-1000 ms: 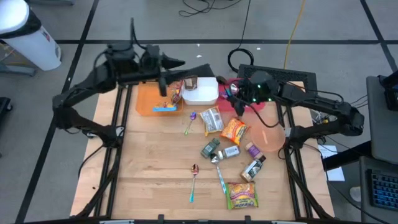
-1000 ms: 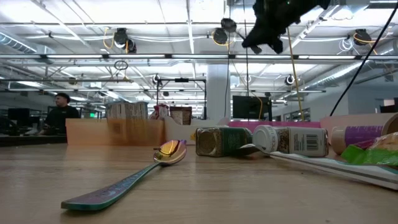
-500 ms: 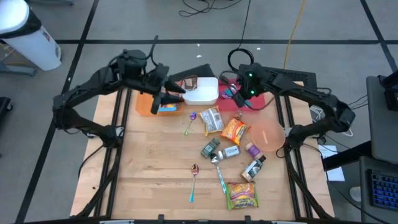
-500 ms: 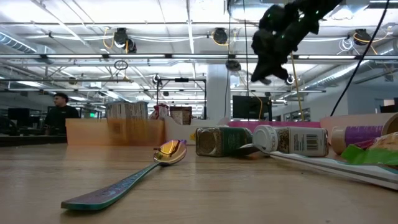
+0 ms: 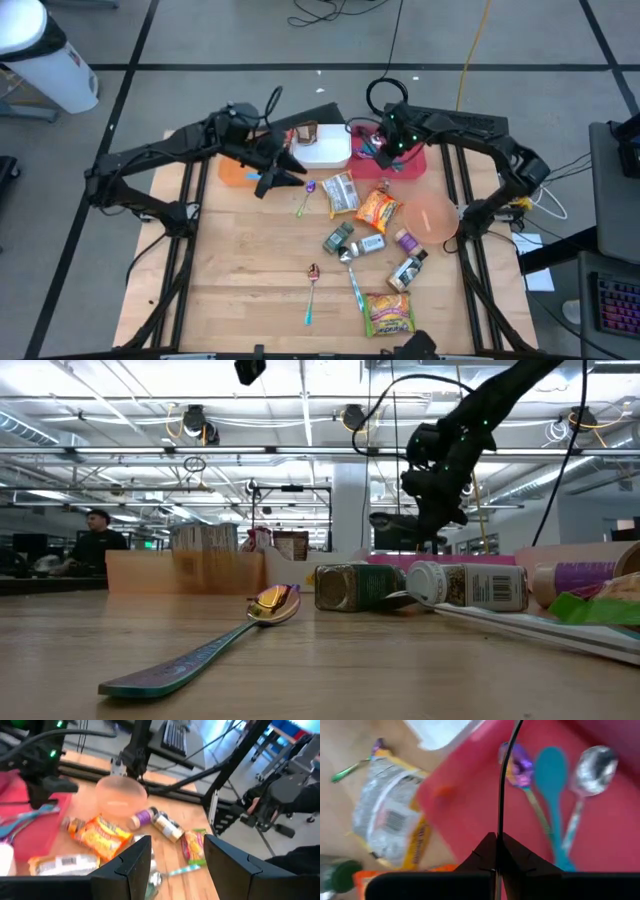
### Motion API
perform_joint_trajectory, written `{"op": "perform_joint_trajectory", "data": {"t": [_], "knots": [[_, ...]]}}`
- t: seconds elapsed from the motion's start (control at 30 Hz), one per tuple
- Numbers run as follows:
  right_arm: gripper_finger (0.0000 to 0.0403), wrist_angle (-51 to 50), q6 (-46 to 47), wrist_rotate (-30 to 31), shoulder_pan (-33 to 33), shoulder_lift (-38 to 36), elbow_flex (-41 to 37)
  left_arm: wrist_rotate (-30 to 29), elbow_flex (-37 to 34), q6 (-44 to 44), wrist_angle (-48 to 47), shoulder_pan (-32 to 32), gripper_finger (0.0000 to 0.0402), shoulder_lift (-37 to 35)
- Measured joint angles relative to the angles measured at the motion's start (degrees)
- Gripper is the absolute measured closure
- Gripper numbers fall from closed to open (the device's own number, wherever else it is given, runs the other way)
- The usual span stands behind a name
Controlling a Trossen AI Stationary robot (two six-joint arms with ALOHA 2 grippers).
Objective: Pick & Place Food Item
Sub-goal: Put the black spoon into the red bin
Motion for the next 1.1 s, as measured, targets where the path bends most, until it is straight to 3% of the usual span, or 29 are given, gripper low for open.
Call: {"op": "perform_joint_trajectory", "data": {"t": [0.37,1.1], "knots": [[0.0403,-4.8,-10.5,5.4,-2.6,3.8,0.0,-1.6,-7.2,-8.9,21.5,1.6,0.0213,0.0],[0.0403,-4.9,-11.8,9.0,-2.6,12.1,0.0,-1.5,-7.4,-11.6,19.9,2.3,0.0213,0.0]]}}
